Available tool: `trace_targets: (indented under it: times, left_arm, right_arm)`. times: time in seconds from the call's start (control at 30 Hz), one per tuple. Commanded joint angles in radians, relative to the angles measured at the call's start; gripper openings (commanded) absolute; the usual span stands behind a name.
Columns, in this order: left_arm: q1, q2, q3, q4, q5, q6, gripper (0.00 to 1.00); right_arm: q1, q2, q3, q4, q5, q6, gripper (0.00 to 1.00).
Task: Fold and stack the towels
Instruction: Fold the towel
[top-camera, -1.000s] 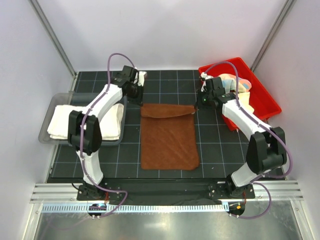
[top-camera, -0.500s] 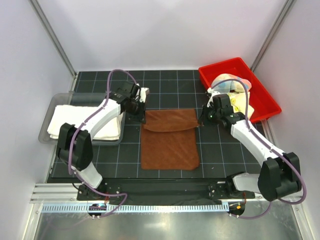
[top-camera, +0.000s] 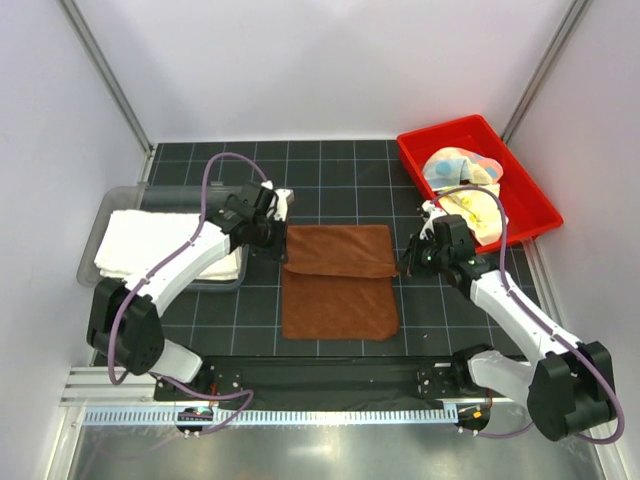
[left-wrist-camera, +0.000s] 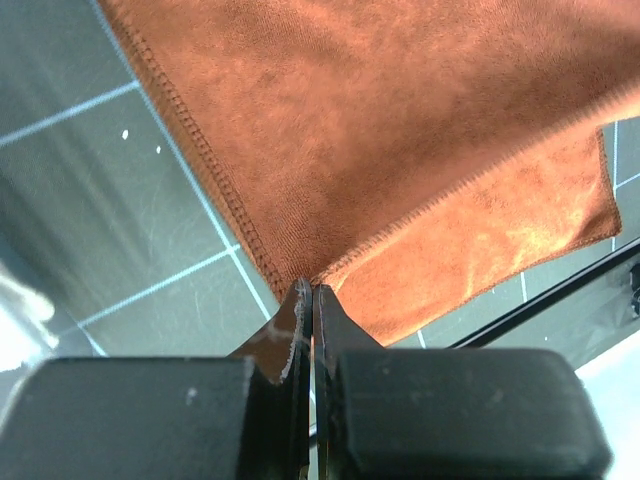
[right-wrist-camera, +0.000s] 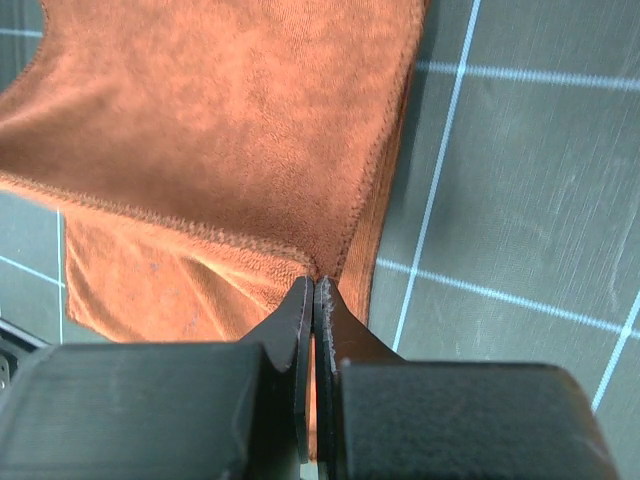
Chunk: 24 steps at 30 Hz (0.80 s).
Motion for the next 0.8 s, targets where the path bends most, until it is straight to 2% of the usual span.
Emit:
trace_targets:
  times: [0.0, 0.23, 0.47, 0.77]
  left_arm:
    - [-0.014, -0.064, -0.030, 0.025, -0.032, -0.038, 0.00]
    - [-0.052, -0.130, -0.116, 0.030, -0.034, -0.076, 0.00]
    - [-0.107, -0.140, -0.193, 0.042, -0.066, -0.116, 0.00]
    - [-0.135, -0.149, -0.231, 0.050, -0.131, -0.156, 0.00]
  right_arm:
    - [0.003, -0.064, -0.029, 0.016, -0.023, 0.030, 0.01]
    - [0.029, -0.132, -0.099, 0.016, -0.061, 0.100, 0.02]
    - [0.106, -0.172, -0.177, 0.001, 0.041, 0.192, 0.02]
    - [0.119, -0.258, -0.193, -0.067, 0.135, 0.260, 0.01]
